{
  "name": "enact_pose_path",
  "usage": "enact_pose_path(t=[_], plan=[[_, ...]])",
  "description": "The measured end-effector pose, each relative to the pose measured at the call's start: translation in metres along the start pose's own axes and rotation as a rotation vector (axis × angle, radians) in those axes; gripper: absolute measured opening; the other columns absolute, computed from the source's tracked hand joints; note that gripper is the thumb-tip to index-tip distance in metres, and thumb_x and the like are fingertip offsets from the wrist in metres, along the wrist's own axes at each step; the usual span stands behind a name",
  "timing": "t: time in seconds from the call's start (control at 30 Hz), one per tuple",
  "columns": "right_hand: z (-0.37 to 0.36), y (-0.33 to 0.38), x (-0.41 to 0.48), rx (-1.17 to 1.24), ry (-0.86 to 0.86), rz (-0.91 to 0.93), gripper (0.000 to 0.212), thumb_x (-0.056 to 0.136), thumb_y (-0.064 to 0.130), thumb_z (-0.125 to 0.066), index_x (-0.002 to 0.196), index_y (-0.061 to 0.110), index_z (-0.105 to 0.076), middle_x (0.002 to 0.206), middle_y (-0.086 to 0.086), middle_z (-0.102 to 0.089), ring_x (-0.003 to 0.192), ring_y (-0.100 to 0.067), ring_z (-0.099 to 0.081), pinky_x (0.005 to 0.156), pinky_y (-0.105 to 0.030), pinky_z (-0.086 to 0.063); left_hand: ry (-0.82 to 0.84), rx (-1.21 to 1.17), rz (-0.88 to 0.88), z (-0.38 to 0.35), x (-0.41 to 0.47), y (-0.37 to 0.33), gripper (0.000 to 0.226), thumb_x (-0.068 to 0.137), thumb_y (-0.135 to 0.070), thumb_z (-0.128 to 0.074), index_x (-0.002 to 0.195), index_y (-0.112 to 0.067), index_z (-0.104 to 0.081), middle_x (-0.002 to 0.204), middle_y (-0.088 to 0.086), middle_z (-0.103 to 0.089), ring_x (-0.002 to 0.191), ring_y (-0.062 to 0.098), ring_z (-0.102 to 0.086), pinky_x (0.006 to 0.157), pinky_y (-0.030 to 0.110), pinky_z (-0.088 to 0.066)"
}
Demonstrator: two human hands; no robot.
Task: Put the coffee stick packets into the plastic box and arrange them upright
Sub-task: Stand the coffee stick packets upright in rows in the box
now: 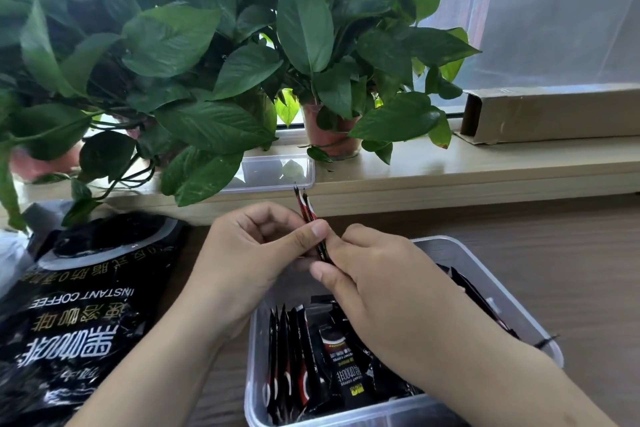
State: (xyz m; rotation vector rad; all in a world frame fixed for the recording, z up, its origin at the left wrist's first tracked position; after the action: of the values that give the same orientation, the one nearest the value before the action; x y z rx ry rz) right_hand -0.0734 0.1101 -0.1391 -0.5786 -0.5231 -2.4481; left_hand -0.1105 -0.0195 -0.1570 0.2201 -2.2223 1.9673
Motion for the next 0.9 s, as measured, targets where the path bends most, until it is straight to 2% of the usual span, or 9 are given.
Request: enact_pose_path(t=[0.07, 0.13, 0.17, 0.23, 0.33, 0.57, 0.63, 0.73, 0.9], plan=[[0.007, 0.002, -0.002, 0.068, 0.115, -0.020, 0.055, 0.102, 0.051, -0.025, 0.141, 0.021, -0.050, 0.101, 0.009, -0.052, 0.093, -0.015, -0.056, 0.082, -0.032, -0.051, -0.013, -0.006, 0.002, 0.000, 0.001, 0.000, 0.024, 0.057, -0.022, -0.082, 0.067, -0.006, -0.068, 0.071, 0.017, -0.070, 0.059, 0.017, -0.065, 0.051, 0.020, -0.054], [0.025, -0.008, -0.003, 0.089, 0.208, -0.096, 0.045, 0.102, 0.046, -0.034, 0.138, 0.024, -0.052, 0.111, 0.009, -0.058, 0.105, -0.013, -0.056, 0.092, -0.032, -0.048, -0.036, -0.032, 0.000, 0.002, 0.002, 0.000, 0.023, 0.057, -0.024, -0.081, 0.065, -0.008, -0.067, 0.072, 0.017, -0.071, 0.062, 0.019, -0.068, 0.053, 0.020, -0.056], [0.040, -0.018, -0.005, 0.076, 0.222, -0.148, 0.040, 0.101, 0.044, -0.041, 0.133, 0.027, -0.058, 0.108, 0.014, -0.062, 0.102, -0.006, -0.059, 0.089, -0.024, -0.048, -0.040, -0.033, -0.005, 0.002, 0.003, -0.001, 0.023, 0.056, -0.026, -0.081, 0.063, -0.009, -0.067, 0.075, 0.018, -0.071, 0.065, 0.021, -0.070, 0.053, 0.020, -0.056], [0.076, -0.046, -0.015, 0.044, 0.195, -0.274, 0.023, 0.094, 0.039, -0.058, 0.113, 0.038, -0.071, 0.083, 0.026, -0.067, 0.079, 0.012, -0.060, 0.068, -0.004, -0.041, -0.028, -0.017, -0.021, 0.002, 0.004, -0.002, 0.024, 0.056, -0.029, -0.080, 0.063, -0.011, -0.067, 0.077, 0.019, -0.071, 0.069, 0.023, -0.073, 0.054, 0.019, -0.056], [0.109, -0.074, -0.038, -0.044, 0.281, -0.408, 0.007, 0.081, 0.037, -0.072, 0.080, 0.043, -0.074, 0.054, 0.037, -0.057, 0.056, 0.015, -0.056, 0.050, -0.008, -0.039, -0.001, 0.004, -0.036, -0.001, 0.003, 0.000, 0.024, 0.059, -0.028, -0.079, 0.065, -0.010, -0.064, 0.076, 0.015, -0.071, 0.069, 0.022, -0.075, 0.053, 0.017, -0.055], [0.094, -0.081, -0.062, -0.103, 0.579, -0.465, 0.020, 0.067, 0.058, -0.072, 0.083, 0.046, -0.072, 0.059, 0.043, -0.053, 0.055, 0.013, -0.053, 0.053, -0.019, -0.035, 0.014, 0.058, -0.060, -0.006, 0.002, 0.005, 0.017, 0.060, -0.028, -0.079, 0.059, -0.015, -0.068, 0.074, 0.009, -0.074, 0.069, 0.020, -0.076, 0.054, 0.016, -0.055], [0.096, -0.082, -0.066, -0.054, 0.590, -0.448, 0.031, 0.058, 0.066, -0.067, 0.085, 0.053, -0.071, 0.067, 0.037, -0.059, 0.057, 0.008, -0.057, 0.059, -0.023, -0.044, 0.012, 0.062, -0.055, -0.007, 0.003, 0.005, 0.017, 0.060, -0.027, -0.079, 0.059, -0.015, -0.068, 0.074, 0.009, -0.075, 0.069, 0.020, -0.076, 0.053, 0.016, -0.055], [0.095, -0.089, -0.069, -0.040, 0.584, -0.430, 0.017, 0.062, 0.058, -0.072, 0.079, 0.059, -0.069, 0.073, 0.025, -0.066, 0.058, -0.001, -0.060, 0.064, -0.027, -0.053, 0.008, 0.065, -0.053, -0.006, 0.003, 0.006, 0.016, 0.062, -0.025, -0.079, 0.060, -0.013, -0.067, 0.075, 0.011, -0.074, 0.069, 0.021, -0.076, 0.054, 0.016, -0.055], [0.107, -0.094, -0.064, 0.059, 0.415, -0.383, 0.009, 0.069, 0.050, -0.068, 0.076, 0.047, -0.072, 0.069, 0.005, -0.070, 0.046, -0.007, -0.057, 0.056, -0.027, -0.053, 0.008, 0.064, -0.044, -0.008, 0.001, 0.005, 0.017, 0.063, -0.024, -0.078, 0.062, -0.012, -0.066, 0.076, 0.013, -0.074, 0.069, 0.022, -0.076, 0.054, 0.017, -0.055]])
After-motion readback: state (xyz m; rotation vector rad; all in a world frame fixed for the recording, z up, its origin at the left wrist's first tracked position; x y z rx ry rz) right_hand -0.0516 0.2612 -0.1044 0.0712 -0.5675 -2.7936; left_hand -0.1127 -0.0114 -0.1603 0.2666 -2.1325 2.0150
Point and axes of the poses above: each hand's wrist, its own x-axis towards the middle knuckle, its own z-axis out of the back of the hand, y = z × x, the point moved 7 cm from there along x, towards the middle knuckle
